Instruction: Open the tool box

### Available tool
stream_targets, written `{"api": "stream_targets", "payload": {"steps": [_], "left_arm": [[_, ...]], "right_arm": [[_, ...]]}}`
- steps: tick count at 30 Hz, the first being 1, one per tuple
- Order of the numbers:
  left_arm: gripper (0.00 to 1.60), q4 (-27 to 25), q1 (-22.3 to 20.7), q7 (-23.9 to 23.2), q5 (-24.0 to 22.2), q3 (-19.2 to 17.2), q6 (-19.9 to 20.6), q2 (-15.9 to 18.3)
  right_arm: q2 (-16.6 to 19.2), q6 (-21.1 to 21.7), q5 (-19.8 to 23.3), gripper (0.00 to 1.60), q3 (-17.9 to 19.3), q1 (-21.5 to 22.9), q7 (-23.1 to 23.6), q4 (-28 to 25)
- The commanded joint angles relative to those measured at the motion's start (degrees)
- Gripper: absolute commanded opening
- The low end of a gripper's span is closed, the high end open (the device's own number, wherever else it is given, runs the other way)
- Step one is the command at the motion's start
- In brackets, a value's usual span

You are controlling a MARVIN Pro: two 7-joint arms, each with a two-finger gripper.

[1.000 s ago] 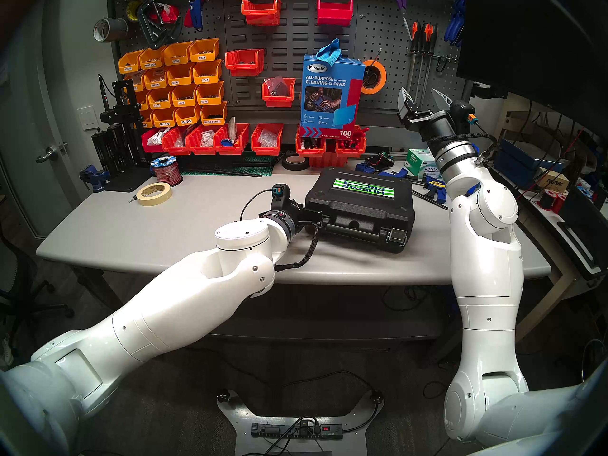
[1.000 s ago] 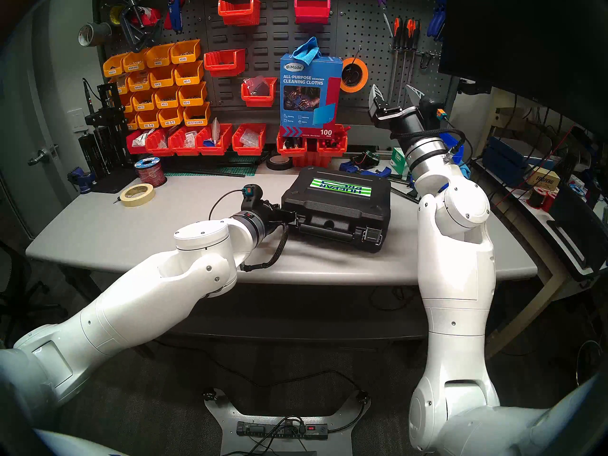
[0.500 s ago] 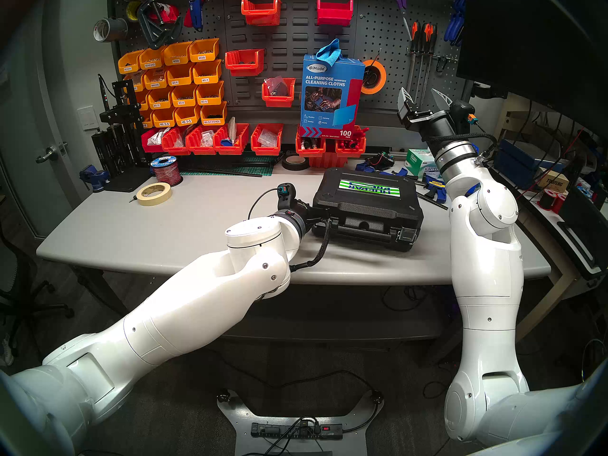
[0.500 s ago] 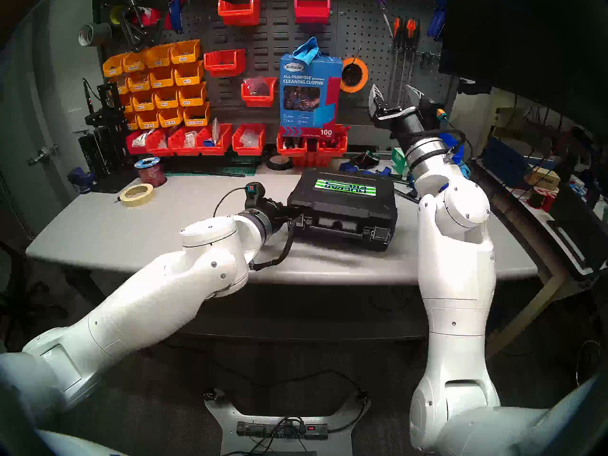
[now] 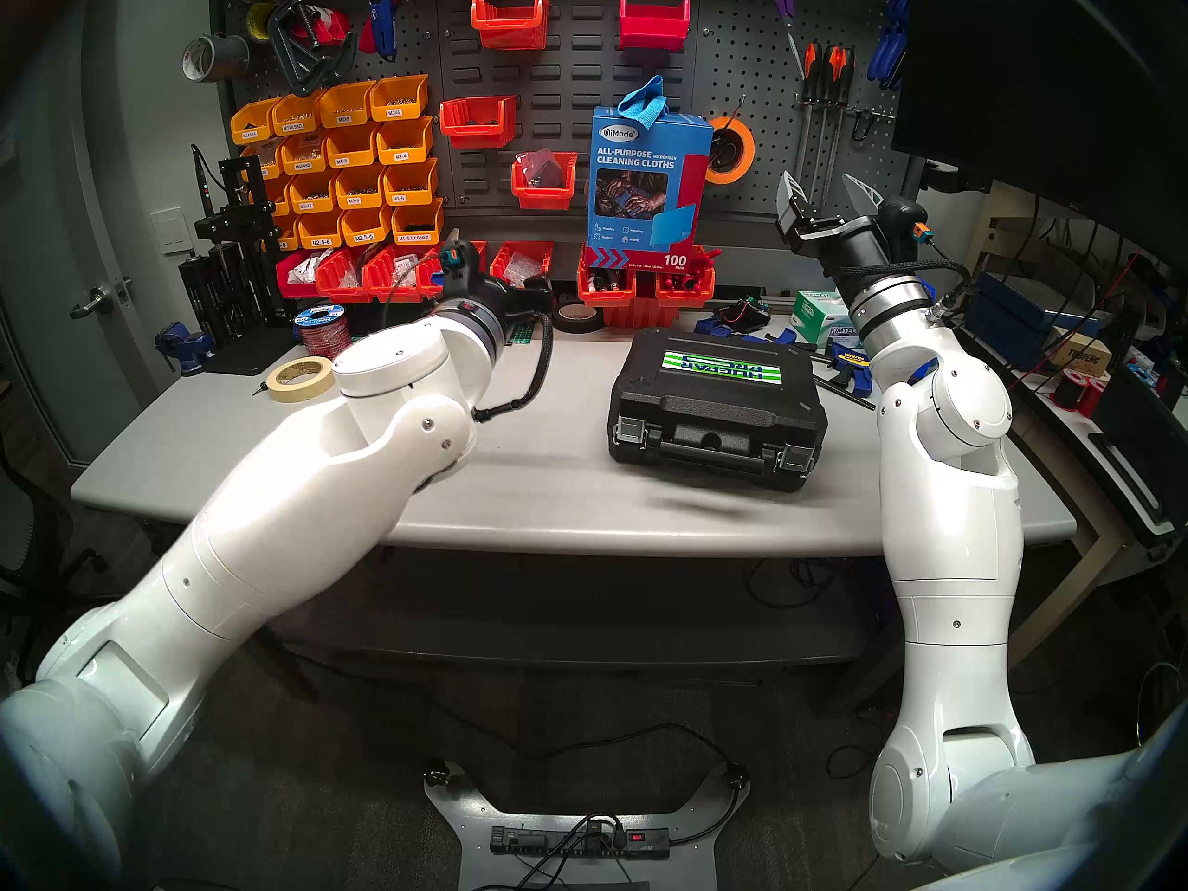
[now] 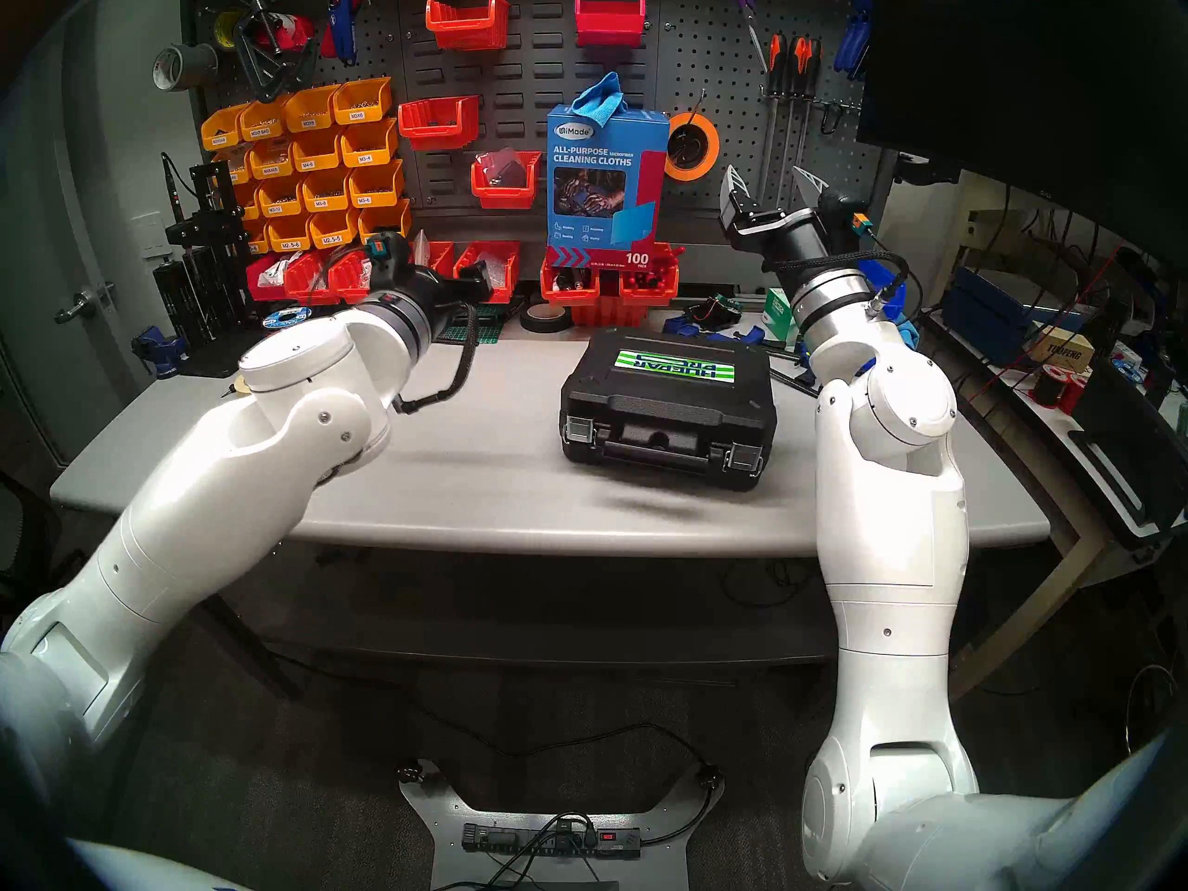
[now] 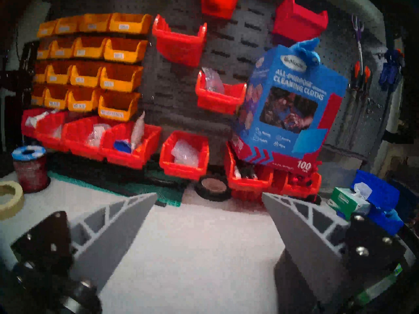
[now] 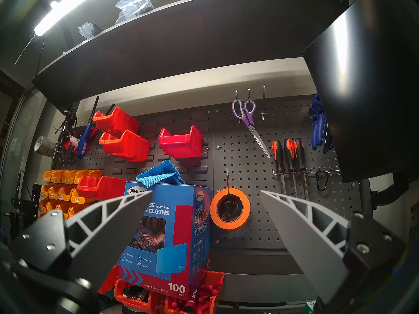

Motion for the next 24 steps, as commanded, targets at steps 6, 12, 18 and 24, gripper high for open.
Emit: {"api": "stream_targets", "payload": {"steps": [6,12,18,24], "left_arm": [[1.6,-2.4,-5.37,-11.85,7.39,-1.78,-0.81,10.0],[1.6,-2.86,-5.91,-18.8,11.68,1.86,-1.79,14.0],[1.6,-3.61,-6.41,-24.91,16.04,6.31,-3.46,17.06],[1.6,-4.23,-6.98,-32.22,20.72,9.14,-6.9,20.5]], "right_arm": [[0.19,-0.23,0.09,1.6,0.06,0.28,-0.01,-0.66],[0.28,-0.25,0.16,1.6,0.0,0.27,-0.09,-0.67],[0.36,-0.28,0.23,1.6,-0.06,0.26,-0.16,-0.65],[0.45,-0.29,0.32,1.6,-0.13,0.26,-0.24,-0.61]]}}
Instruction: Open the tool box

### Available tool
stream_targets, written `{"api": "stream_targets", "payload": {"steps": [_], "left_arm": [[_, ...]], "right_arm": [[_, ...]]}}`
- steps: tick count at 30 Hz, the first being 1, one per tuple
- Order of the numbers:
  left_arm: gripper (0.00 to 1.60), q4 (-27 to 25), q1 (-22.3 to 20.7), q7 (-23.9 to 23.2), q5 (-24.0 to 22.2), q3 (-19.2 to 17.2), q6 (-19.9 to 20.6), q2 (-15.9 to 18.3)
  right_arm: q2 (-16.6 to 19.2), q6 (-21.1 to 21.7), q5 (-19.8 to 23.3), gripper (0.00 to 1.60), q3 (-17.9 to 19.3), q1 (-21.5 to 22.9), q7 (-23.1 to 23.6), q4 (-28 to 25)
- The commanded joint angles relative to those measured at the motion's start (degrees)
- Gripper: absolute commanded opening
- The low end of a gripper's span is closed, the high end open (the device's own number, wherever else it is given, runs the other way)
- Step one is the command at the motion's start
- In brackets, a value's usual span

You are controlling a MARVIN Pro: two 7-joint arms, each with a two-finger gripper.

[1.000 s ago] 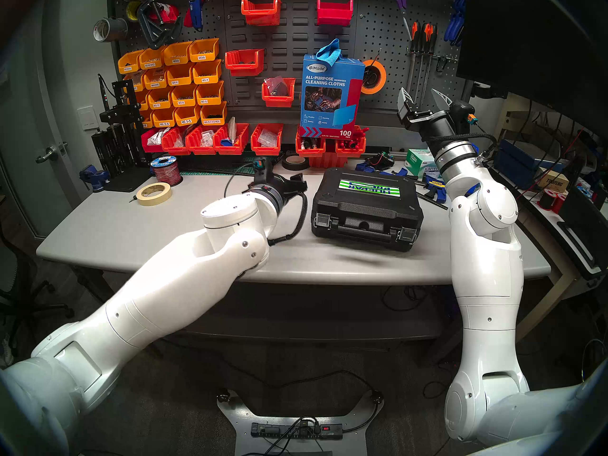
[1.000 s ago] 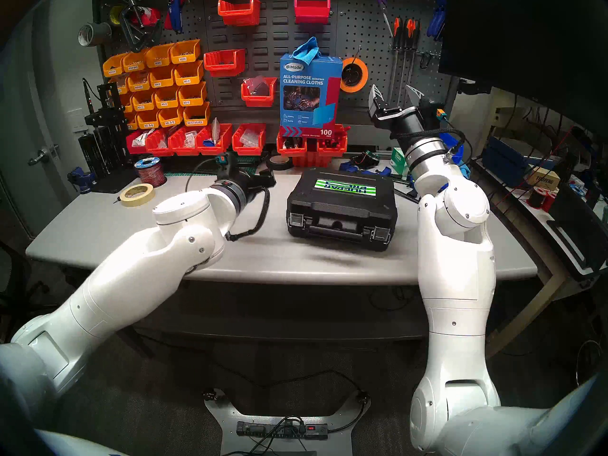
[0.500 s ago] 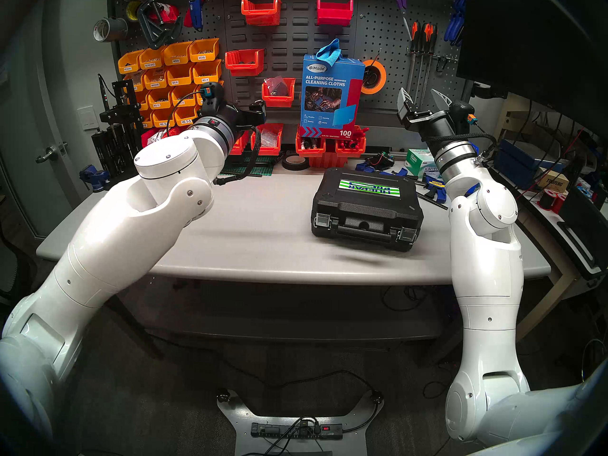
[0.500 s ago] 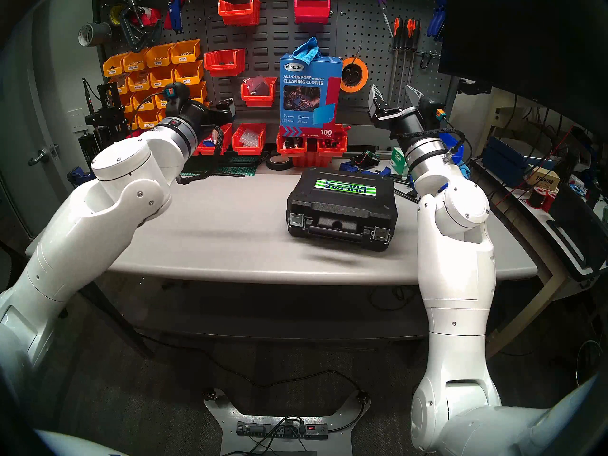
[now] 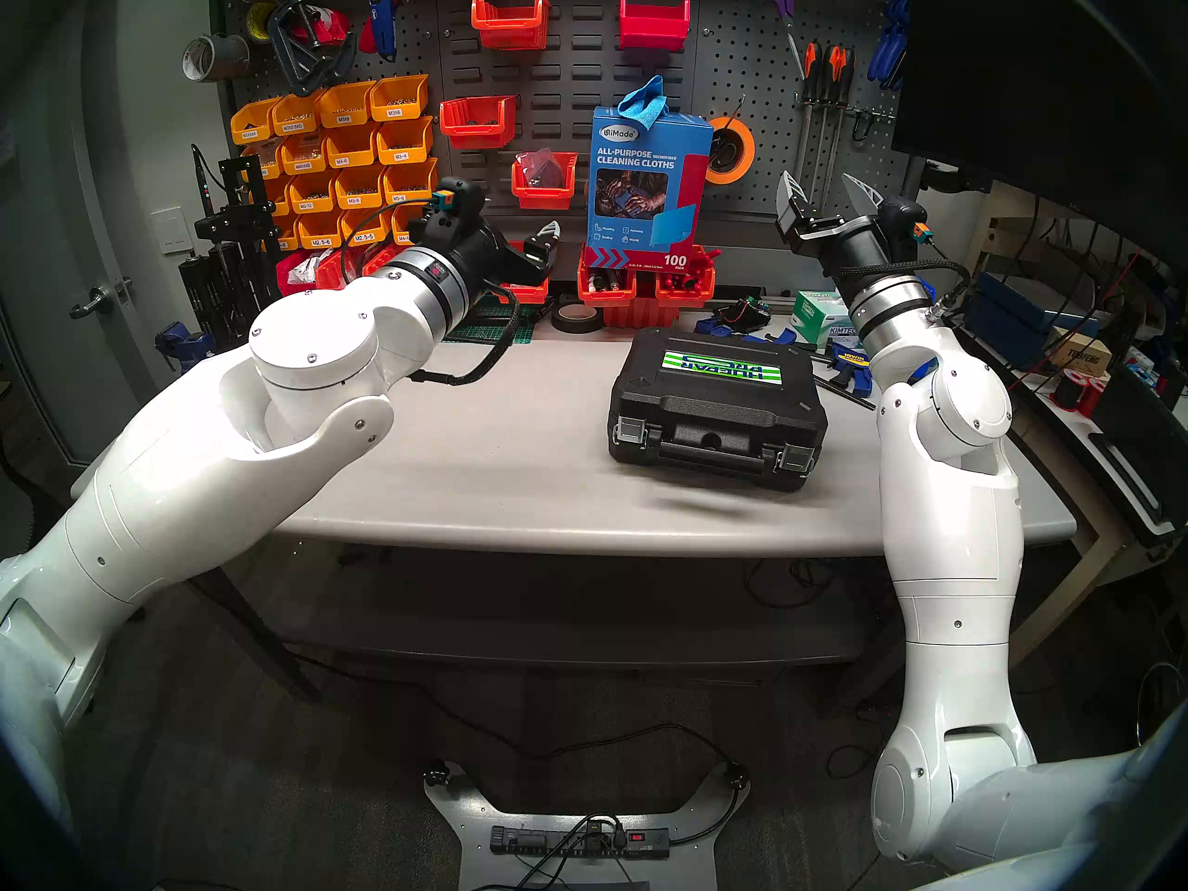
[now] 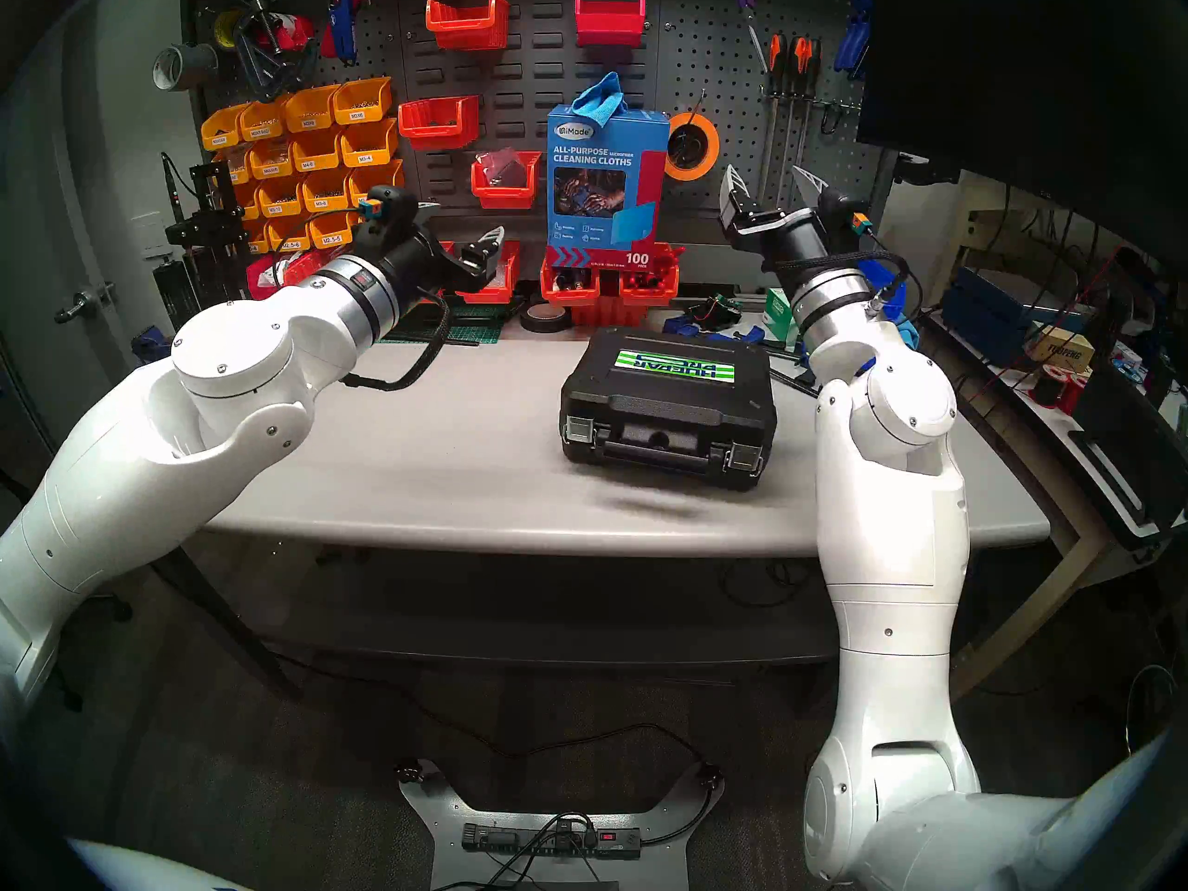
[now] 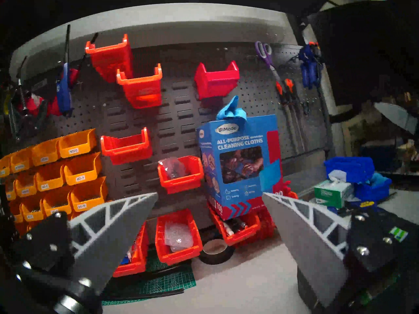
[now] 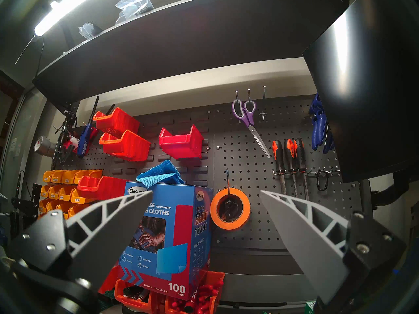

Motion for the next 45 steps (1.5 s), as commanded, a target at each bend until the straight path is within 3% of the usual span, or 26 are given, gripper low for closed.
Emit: {"api": "stream_targets", "payload": {"steps": [1,10,12,13,15,21,22,23,32,41,42,43,45], "left_arm": [[1.6,-1.01,-2.14,-6.93,5.33,1.84,-4.18,5.26],[1.6,0.56,-2.37,-17.22,12.03,4.06,-11.9,9.41],[1.6,1.42,-2.53,-21.27,13.62,4.38,-14.17,10.53],[1.6,1.37,-2.59,-19.91,14.17,4.76,-13.99,10.66],[1.6,2.43,-2.71,-23.84,15.58,4.99,-16.89,11.58],[1.6,4.75,-2.92,-28.43,19.13,6.25,-21.1,12.84],[1.6,5.25,-2.95,-29.65,19.75,6.44,-22.14,13.03],[1.6,6.72,-3.13,-33.79,21.99,7.14,-25.66,13.64],[1.6,11.94,-4.11,-43.74,25.24,7.66,-33.76,13.28],[1.6,17.24,-5.19,-53.57,24.21,6.53,-42.58,10.77],[1.6,17.56,-5.58,-54.42,25.29,6.58,-42.67,11.01],[1.6,19.51,-6.36,-57.53,28.21,6.53,-46.46,11.67],[1.6,19.53,-6.83,-58.13,30.08,6.5,-45.95,12.06]], "right_arm": [[0.12,-0.2,0.02,1.6,0.12,0.28,0.03,-0.62],[0.23,-0.21,0.14,1.6,0.03,0.29,-0.07,-0.54],[0.26,-0.22,0.17,1.6,0.0,0.29,-0.1,-0.53],[0.27,-0.22,0.18,1.6,0.0,0.29,-0.11,-0.53],[0.3,-0.23,0.21,1.6,-0.02,0.29,-0.14,-0.52],[0.36,-0.24,0.26,1.6,-0.07,0.29,-0.21,-0.51],[0.37,-0.25,0.27,1.6,-0.08,0.29,-0.22,-0.52],[0.42,-0.26,0.31,1.6,-0.11,0.28,-0.26,-0.53],[0.57,-0.33,0.41,1.6,-0.17,0.19,-0.35,-0.69],[0.69,-0.37,0.5,1.6,-0.23,0.12,-0.43,-0.79],[0.7,-0.37,0.51,1.6,-0.23,0.12,-0.44,-0.79],[0.72,-0.38,0.54,1.6,-0.25,0.12,-0.46,-0.78],[0.74,-0.38,0.55,1.6,-0.26,0.12,-0.47,-0.77]]}}
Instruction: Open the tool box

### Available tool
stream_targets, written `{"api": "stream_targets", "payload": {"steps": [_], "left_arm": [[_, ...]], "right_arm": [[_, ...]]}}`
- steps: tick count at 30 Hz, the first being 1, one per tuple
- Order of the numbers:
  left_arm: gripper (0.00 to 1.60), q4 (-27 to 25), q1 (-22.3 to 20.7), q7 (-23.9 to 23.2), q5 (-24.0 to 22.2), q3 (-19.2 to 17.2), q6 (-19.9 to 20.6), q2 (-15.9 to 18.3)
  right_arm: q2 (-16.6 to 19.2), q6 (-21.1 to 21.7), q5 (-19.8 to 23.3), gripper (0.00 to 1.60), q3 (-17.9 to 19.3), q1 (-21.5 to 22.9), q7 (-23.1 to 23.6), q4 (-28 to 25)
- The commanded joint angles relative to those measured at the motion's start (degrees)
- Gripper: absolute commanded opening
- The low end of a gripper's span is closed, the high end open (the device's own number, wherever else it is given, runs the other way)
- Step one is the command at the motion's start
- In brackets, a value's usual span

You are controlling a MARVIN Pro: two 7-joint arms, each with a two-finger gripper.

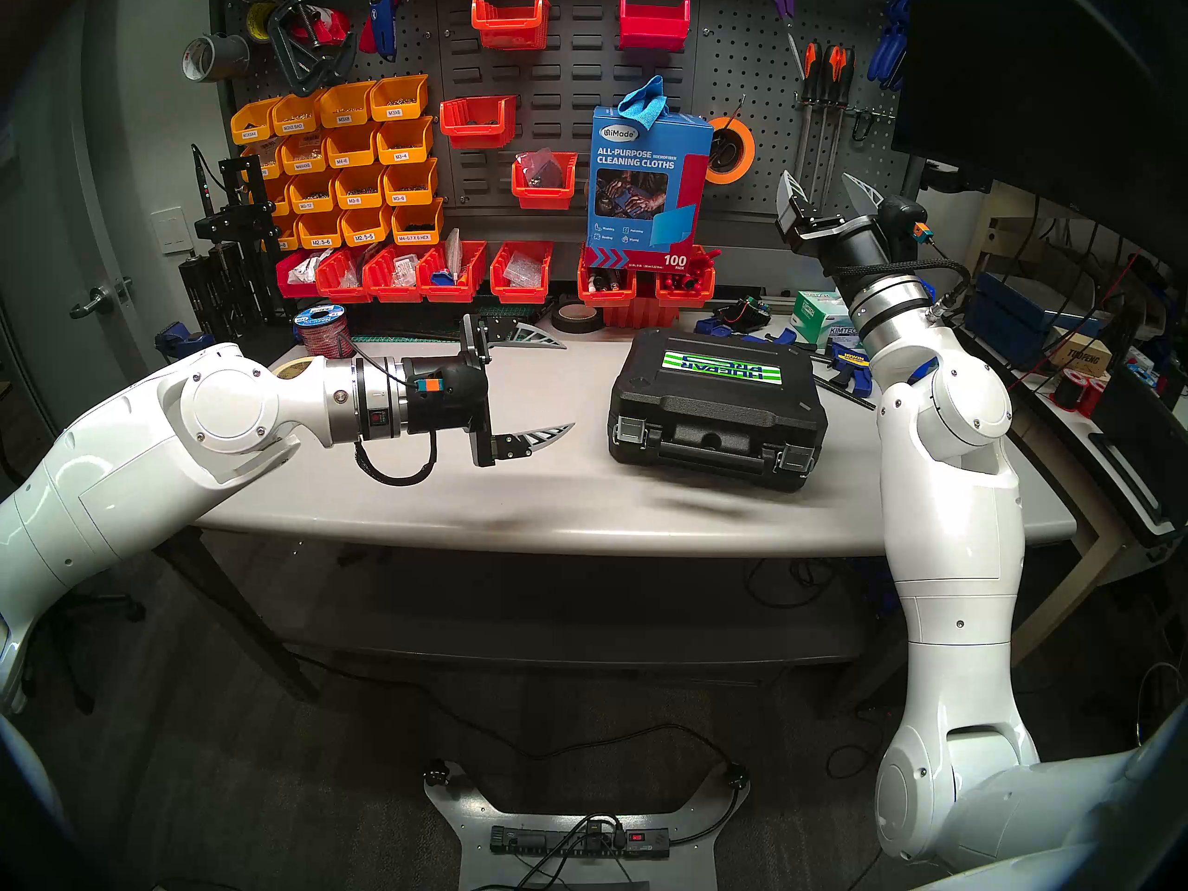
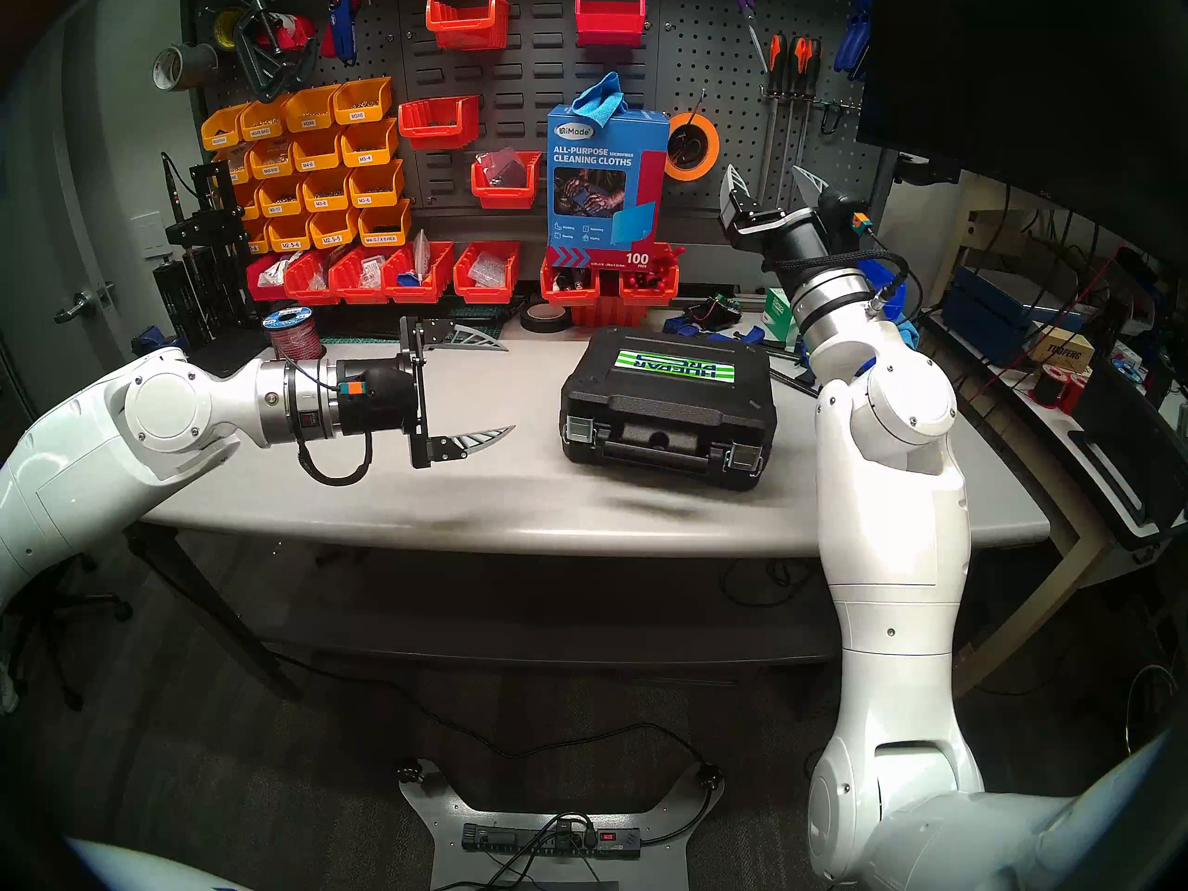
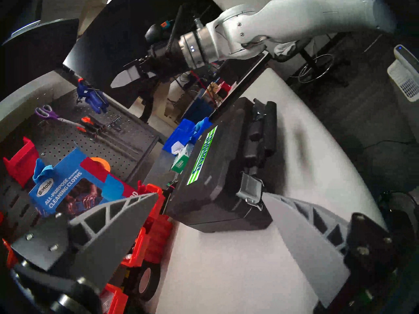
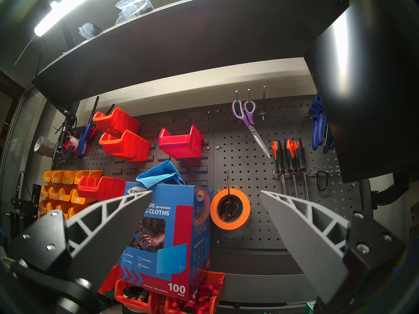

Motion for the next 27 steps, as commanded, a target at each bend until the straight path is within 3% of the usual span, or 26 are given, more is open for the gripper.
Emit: {"api": "stream_targets", "payload": {"steps": [1,2,5,11,23,27], "left_arm": [[1.6,4.03,-3.48,-6.91,5.32,-1.41,-7.76,-0.09],[1.6,4.05,-3.82,-7.61,6.53,-1.44,-7.32,-0.17],[1.6,5.47,-4.87,-10.38,9.5,-1.75,-11.06,-1.78],[1.6,5.97,-7.21,-11.41,15.35,-1.95,-17.96,-8.32],[1.6,4.52,-10.26,-12.96,22.1,-0.52,-16.6,-16.18],[1.6,4.87,-10.6,-13.94,25.15,0.05,-14.45,-16.88]], "right_arm": [[0.15,-0.24,-0.01,1.6,0.13,0.19,0.05,-0.79],[0.16,-0.24,0.0,1.6,0.12,0.19,0.04,-0.78],[0.2,-0.26,0.02,1.6,0.1,0.16,0.01,-0.82],[0.28,-0.28,0.09,1.6,0.05,0.13,-0.07,-0.84],[0.43,-0.33,0.2,1.6,-0.05,0.06,-0.22,-0.92],[0.48,-0.33,0.22,1.6,-0.07,0.01,-0.28,-0.98]]}}
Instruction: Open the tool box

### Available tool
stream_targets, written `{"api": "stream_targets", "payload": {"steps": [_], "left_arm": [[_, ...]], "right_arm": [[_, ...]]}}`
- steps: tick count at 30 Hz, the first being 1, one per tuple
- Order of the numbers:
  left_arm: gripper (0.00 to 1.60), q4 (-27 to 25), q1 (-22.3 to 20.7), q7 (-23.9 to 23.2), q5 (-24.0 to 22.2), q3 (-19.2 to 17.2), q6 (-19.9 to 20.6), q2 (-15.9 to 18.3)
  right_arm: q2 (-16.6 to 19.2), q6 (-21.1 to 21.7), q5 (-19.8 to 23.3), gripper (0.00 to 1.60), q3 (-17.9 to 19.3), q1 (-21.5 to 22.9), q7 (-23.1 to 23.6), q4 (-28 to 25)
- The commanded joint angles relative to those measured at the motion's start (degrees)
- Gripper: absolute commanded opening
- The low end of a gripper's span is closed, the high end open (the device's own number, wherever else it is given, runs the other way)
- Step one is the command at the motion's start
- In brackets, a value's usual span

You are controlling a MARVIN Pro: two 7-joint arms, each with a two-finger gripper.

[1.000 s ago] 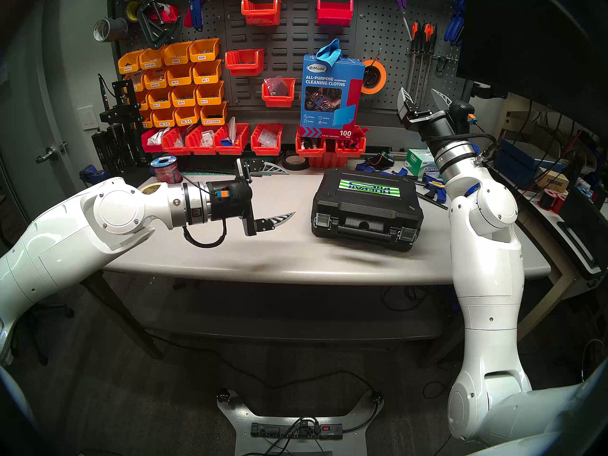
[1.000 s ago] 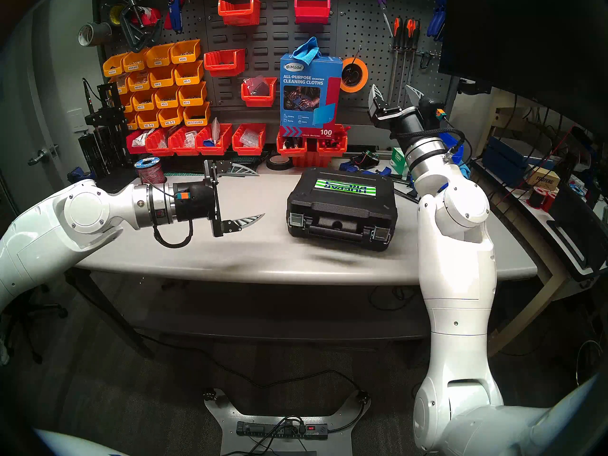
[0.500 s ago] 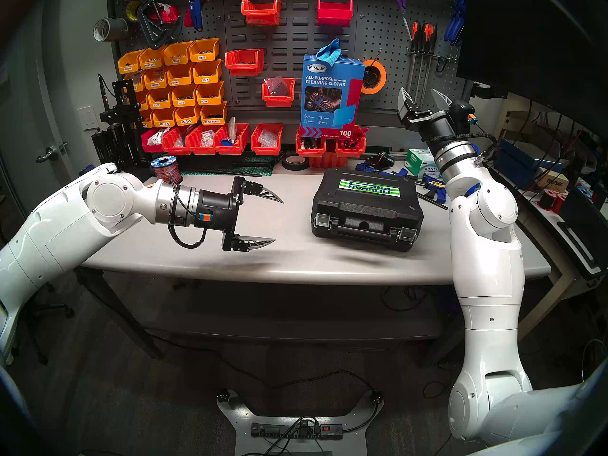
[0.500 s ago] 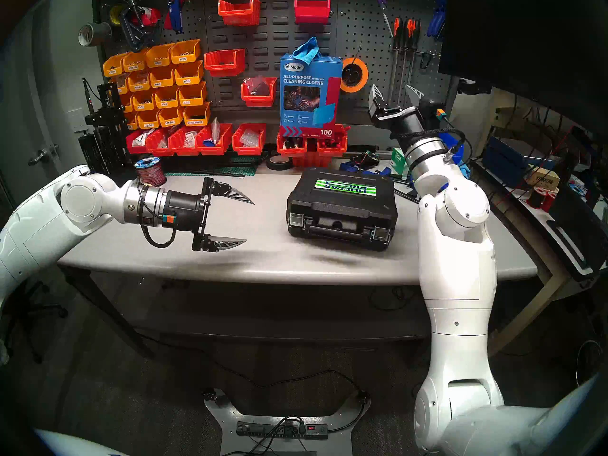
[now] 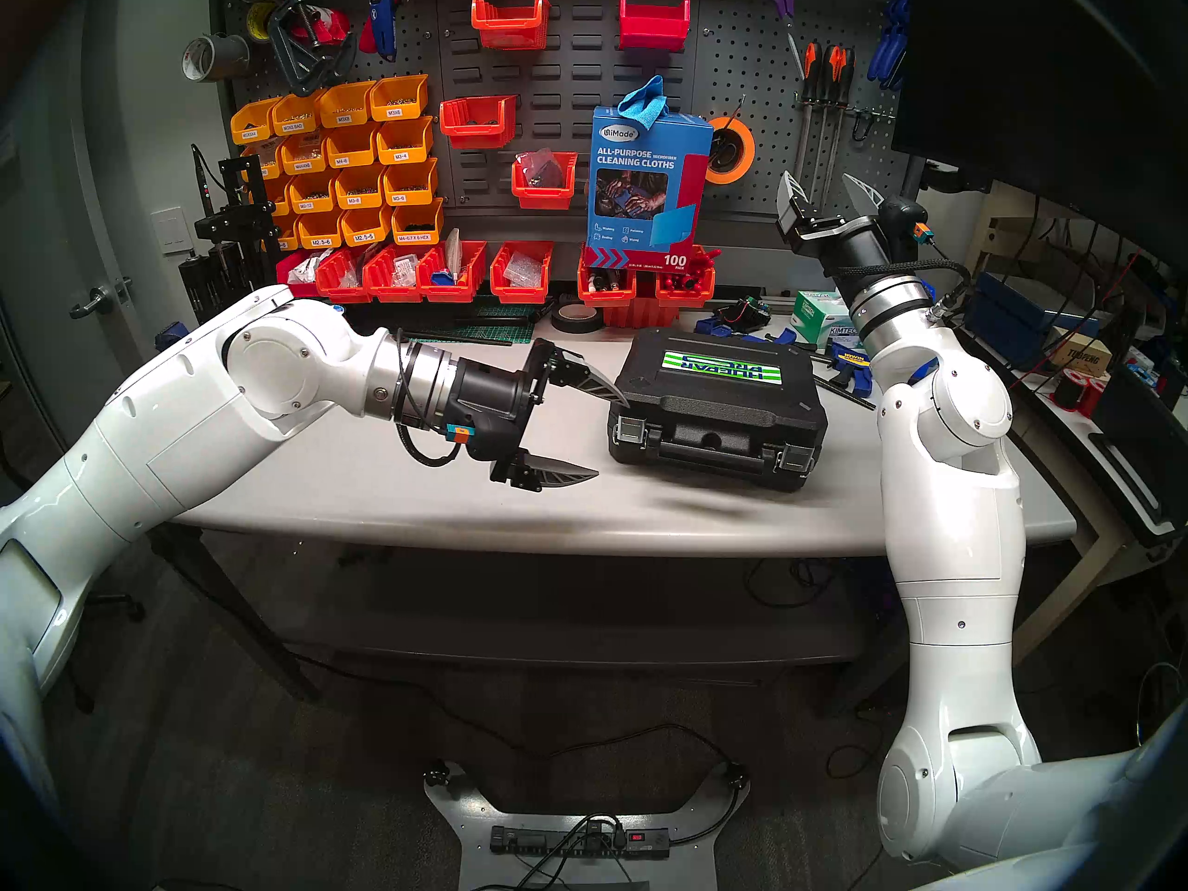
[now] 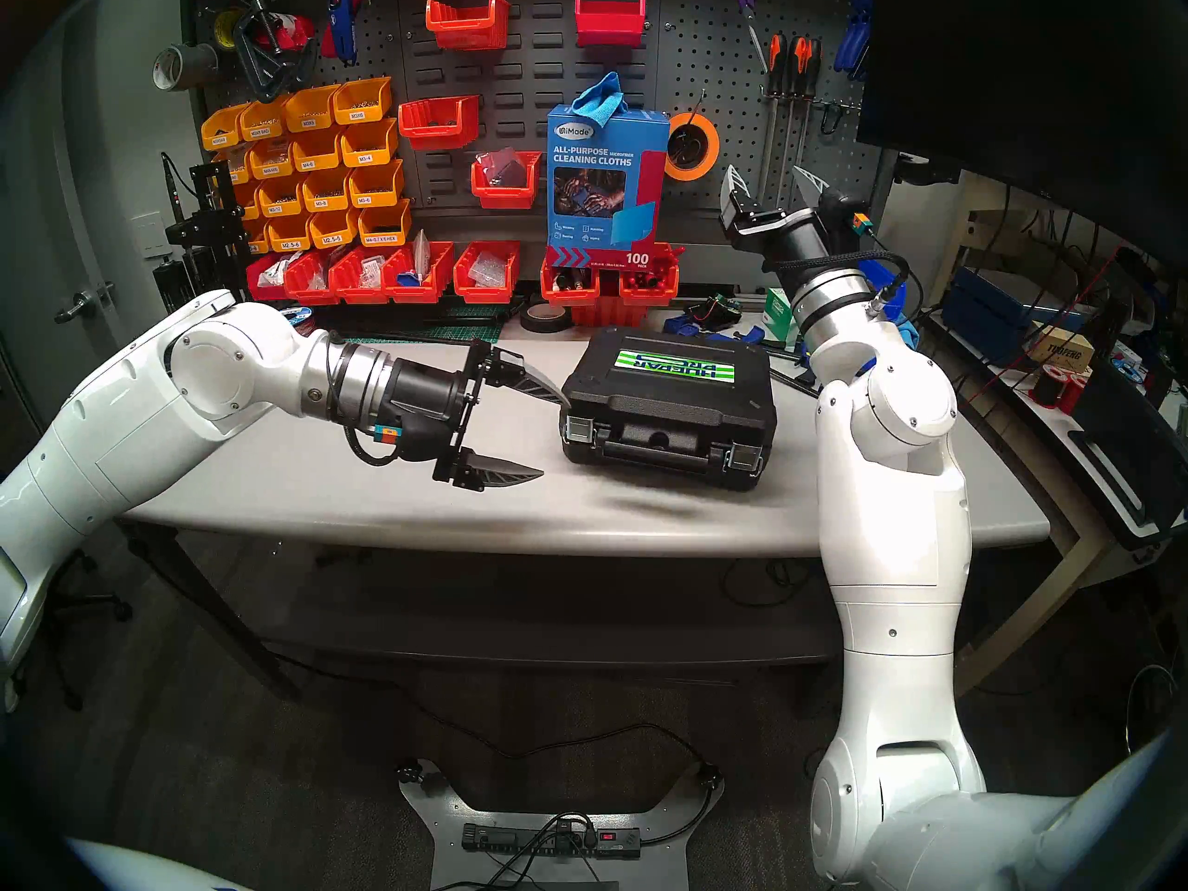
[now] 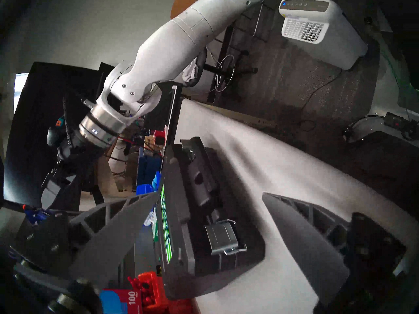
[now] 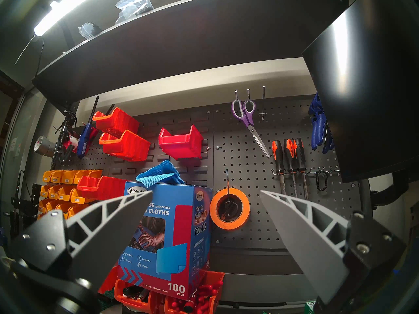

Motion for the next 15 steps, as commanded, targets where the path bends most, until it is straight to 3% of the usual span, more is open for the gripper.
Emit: {"api": "stream_targets", "payload": {"steps": [1,8,15], "left_arm": [[1.6,0.27,-2.69,-1.39,4.86,0.31,3.2,-3.85],[1.6,-1.29,-2.26,-1.81,10.11,0.52,6.45,-4.78],[1.6,-1.41,-2.17,-2.1,12.21,0.77,8.52,-7.12]], "right_arm": [[0.13,-0.21,-0.02,1.6,0.11,0.16,0.03,-0.94],[0.21,-0.22,0.04,1.6,0.06,0.14,-0.04,-0.95],[0.3,-0.25,0.12,1.6,-0.01,0.12,-0.13,-0.95]]}}
